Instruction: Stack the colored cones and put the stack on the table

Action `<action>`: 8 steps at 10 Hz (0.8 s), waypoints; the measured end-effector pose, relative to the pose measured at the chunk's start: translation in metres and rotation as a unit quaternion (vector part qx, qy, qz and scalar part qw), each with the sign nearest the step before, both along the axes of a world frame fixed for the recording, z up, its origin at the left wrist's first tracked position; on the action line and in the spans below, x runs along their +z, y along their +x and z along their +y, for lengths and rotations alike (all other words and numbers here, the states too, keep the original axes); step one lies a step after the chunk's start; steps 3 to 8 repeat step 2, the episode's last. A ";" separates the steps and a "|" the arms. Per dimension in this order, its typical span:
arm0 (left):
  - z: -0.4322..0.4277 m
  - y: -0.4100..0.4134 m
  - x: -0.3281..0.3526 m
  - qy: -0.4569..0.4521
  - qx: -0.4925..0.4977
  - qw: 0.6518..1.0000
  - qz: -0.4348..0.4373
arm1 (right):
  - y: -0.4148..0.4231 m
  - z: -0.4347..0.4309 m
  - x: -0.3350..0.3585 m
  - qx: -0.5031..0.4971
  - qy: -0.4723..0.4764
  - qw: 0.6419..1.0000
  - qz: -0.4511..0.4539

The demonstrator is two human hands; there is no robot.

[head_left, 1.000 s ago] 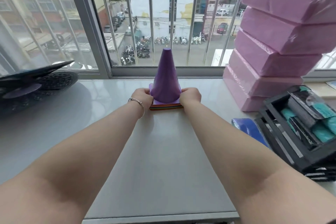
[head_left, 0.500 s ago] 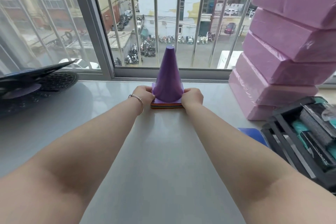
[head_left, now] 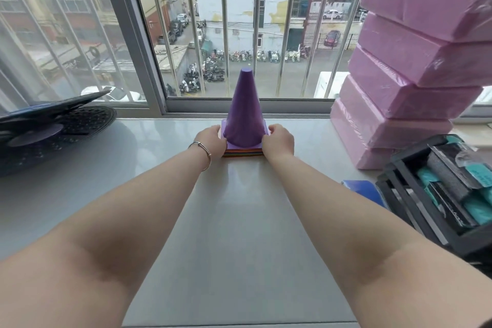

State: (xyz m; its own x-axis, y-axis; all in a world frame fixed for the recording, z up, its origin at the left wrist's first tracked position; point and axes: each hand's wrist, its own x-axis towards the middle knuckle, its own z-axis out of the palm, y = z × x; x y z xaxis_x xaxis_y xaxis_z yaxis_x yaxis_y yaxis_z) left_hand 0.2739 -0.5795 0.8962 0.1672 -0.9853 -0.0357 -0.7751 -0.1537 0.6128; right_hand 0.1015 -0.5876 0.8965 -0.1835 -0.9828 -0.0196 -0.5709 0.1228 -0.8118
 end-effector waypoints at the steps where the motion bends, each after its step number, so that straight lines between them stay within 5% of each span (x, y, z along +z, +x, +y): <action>1: 0.008 0.005 0.005 -0.007 0.017 0.990 -0.142 | -0.003 0.011 -0.003 0.013 -0.050 0.993 0.108; 2: 0.021 0.009 0.017 -0.021 0.036 0.972 -0.233 | -0.007 0.027 0.007 0.020 -0.109 0.963 0.247; 8: 0.021 0.009 0.017 -0.021 0.036 0.972 -0.233 | -0.007 0.027 0.007 0.020 -0.109 0.963 0.247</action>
